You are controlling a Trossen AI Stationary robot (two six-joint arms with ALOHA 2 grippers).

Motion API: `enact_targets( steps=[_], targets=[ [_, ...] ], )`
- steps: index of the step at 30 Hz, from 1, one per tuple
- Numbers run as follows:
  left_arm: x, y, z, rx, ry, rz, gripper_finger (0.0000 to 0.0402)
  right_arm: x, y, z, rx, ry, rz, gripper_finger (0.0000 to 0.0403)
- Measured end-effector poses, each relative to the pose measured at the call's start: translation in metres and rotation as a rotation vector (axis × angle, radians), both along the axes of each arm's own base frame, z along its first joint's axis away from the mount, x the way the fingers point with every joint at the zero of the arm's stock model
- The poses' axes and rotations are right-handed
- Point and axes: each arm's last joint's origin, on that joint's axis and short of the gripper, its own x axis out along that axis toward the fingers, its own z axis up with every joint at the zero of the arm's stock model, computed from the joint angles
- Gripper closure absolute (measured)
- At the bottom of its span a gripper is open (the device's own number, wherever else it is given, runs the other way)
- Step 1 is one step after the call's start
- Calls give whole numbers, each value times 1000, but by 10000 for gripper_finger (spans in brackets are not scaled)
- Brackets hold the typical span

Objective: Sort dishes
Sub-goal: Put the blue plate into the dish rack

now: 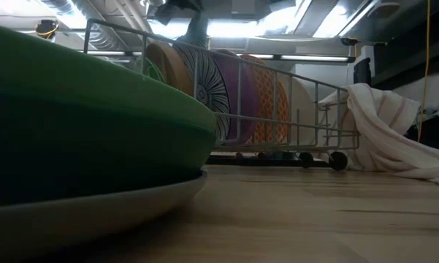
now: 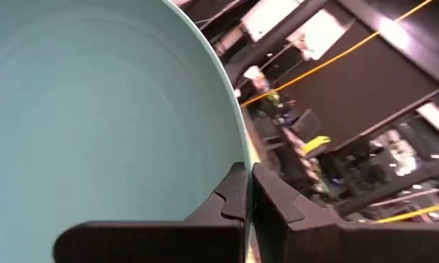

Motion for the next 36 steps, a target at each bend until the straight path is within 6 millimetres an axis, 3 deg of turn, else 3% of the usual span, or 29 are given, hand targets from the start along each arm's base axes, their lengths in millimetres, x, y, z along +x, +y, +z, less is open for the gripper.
enact_targets(
  steps=[10,17,26,36],
  targets=[
    [-7,21,-16,-21,44,54,401,-15,-9,4,15,-35,-7,317],
    [-7,37,-39,-19,-53,63,401,-14,-9,4,-35,-10,-9,317],
    [-7,40,-55,-39,-54,72,401,-17,-11,5,-62,-9,-22,317],
    [-7,40,-57,-42,-36,72,401,-28,-17,7,-47,-32,-21,317]
  ],
)
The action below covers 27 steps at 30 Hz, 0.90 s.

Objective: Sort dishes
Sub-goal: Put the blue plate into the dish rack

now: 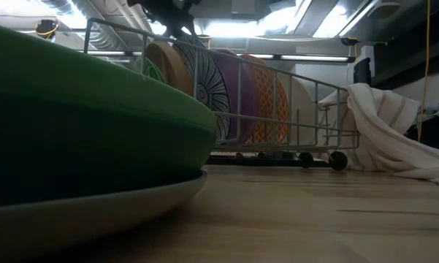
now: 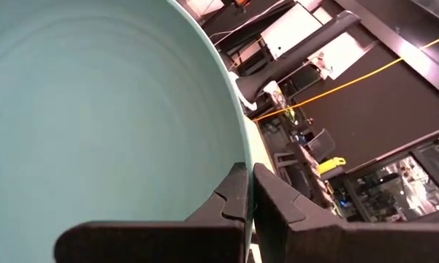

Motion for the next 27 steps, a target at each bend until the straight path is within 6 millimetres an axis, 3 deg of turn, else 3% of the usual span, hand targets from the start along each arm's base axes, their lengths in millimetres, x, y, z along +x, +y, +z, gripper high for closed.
enact_targets(
  steps=[9,14,19,27],
  targets=[
    [-1,-1,-4,-23,44,5,401,-3,-1,0,25,5,38,317],
    [1,-3,-5,-20,52,-4,401,0,1,-10,18,34,32,317],
    [1,-3,-5,-28,45,-4,401,15,9,-35,24,59,-41,317],
    [4,-9,-5,-64,-12,-8,401,51,21,-91,68,81,-201,317]
  ],
)
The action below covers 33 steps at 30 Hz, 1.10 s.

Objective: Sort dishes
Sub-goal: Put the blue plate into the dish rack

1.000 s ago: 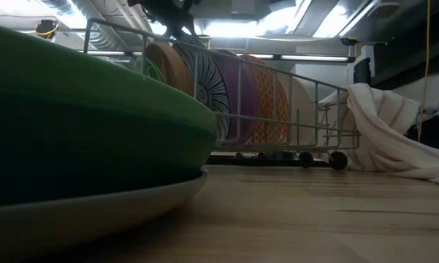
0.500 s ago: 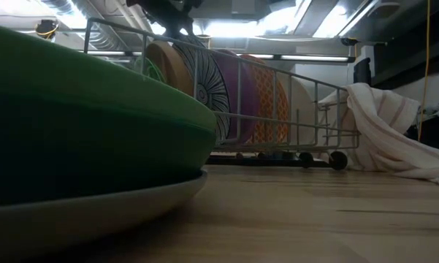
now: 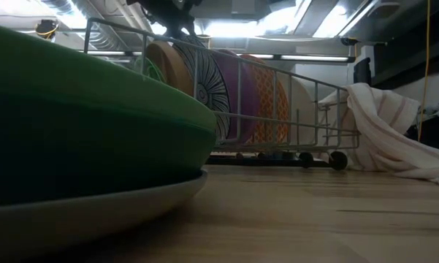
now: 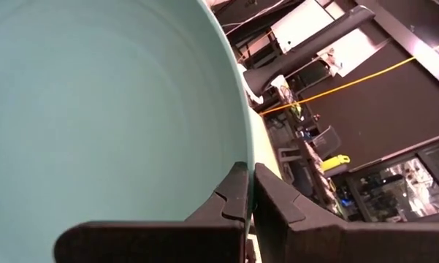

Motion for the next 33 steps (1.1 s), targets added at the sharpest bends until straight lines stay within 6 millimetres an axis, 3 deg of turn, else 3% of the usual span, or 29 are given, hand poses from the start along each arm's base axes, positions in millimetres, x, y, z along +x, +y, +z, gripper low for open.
enact_targets(
  steps=[5,12,21,27,33],
  targets=[
    [2,-7,-3,-37,13,-13,401,29,-3,-22,135,12,12,317],
    [4,-16,-3,-43,29,-33,401,77,-23,-23,203,-36,347,317],
    [-12,-28,3,-63,90,-25,401,97,-102,-13,263,-218,550,317],
    [-15,-30,5,-34,132,-38,401,141,-154,-38,344,-267,704,317],
    [-13,-30,7,23,191,-113,401,168,-194,-64,333,-281,638,317]
  ],
)
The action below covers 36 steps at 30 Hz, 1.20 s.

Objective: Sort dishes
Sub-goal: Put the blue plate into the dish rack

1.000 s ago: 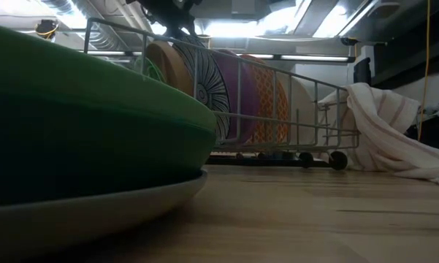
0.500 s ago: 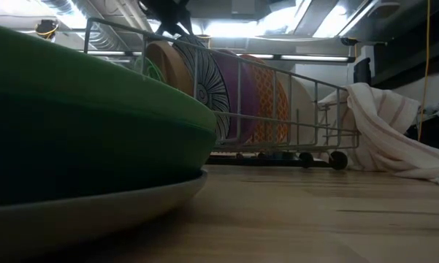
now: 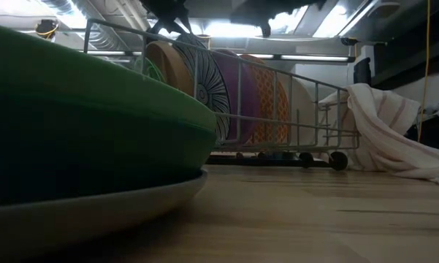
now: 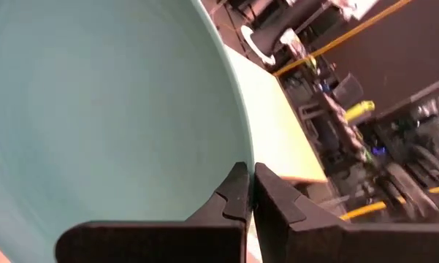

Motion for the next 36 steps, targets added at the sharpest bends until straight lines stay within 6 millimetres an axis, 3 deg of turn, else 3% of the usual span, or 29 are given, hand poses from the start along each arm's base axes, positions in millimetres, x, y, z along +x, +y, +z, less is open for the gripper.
enact_targets(
  steps=[8,17,26,36],
  targets=[
    [-1,-1,-4,-13,42,-14,401,20,-38,-30,19,-9,10,317],
    [-3,-2,-9,-63,83,-3,401,38,-48,-56,78,7,97,317],
    [-1,-4,-11,-61,136,-144,402,41,-52,-63,73,29,33,317],
    [1,-7,-12,-55,156,-268,401,28,-51,-44,47,-16,27,317]
  ],
)
